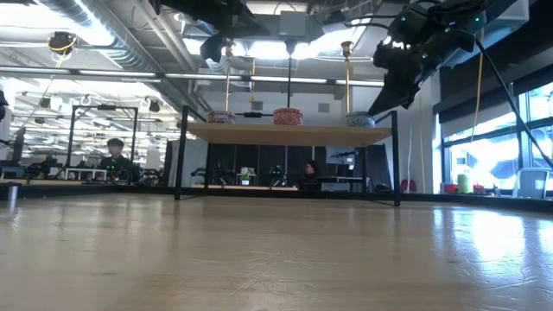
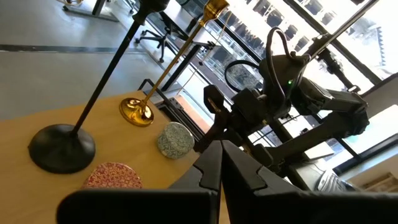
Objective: Pick & Place candle stick holders
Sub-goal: Put the blue scented candle on the shelf, then adjust the pink scented candle on the shelf
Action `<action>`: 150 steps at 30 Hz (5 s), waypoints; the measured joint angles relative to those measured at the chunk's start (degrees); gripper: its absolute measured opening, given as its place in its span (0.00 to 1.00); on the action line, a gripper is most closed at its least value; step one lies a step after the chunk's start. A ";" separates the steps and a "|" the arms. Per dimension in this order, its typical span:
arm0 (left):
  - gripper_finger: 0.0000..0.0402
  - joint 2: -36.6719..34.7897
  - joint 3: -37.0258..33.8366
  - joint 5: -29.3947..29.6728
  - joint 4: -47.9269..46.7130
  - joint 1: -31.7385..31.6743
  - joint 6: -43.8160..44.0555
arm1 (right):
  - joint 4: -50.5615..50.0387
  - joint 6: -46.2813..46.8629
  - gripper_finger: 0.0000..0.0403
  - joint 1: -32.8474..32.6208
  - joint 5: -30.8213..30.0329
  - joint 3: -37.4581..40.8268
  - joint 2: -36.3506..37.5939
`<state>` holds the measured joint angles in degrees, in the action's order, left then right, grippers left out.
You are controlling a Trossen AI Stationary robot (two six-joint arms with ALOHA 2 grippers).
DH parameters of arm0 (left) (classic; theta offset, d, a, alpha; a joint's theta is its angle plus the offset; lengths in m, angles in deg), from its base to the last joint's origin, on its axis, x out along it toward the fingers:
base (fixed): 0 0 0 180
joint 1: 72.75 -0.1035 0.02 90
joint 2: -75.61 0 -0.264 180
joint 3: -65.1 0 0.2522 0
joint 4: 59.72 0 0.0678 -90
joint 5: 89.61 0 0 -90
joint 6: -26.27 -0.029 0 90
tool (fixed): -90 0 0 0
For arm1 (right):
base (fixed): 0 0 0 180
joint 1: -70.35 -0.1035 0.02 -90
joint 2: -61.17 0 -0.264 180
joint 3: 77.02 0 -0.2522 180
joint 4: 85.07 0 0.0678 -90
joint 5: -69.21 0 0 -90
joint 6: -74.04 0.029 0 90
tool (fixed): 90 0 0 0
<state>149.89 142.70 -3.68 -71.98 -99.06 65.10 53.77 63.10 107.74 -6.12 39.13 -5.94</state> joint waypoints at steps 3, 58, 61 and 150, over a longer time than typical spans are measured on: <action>0.00 0.00 0.00 -0.09 0.00 0.01 0.00 | 0.21 0.00 0.00 0.00 -0.10 0.00 0.00; 0.01 -3.41 -0.02 -10.42 -12.81 15.82 -21.19 | -8.47 50.90 0.00 -48.13 -47.79 -5.31 8.53; 0.01 -3.37 -0.02 -8.46 -14.87 16.56 -22.21 | -8.53 51.47 0.00 -48.43 -47.74 -5.31 6.94; 0.00 26.49 14.34 7.84 -19.47 3.30 -44.11 | -11.41 37.48 0.00 -41.32 -36.64 -5.33 9.88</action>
<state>176.38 157.03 4.16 -91.46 -95.76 20.99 42.36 100.58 66.42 -42.76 33.80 3.94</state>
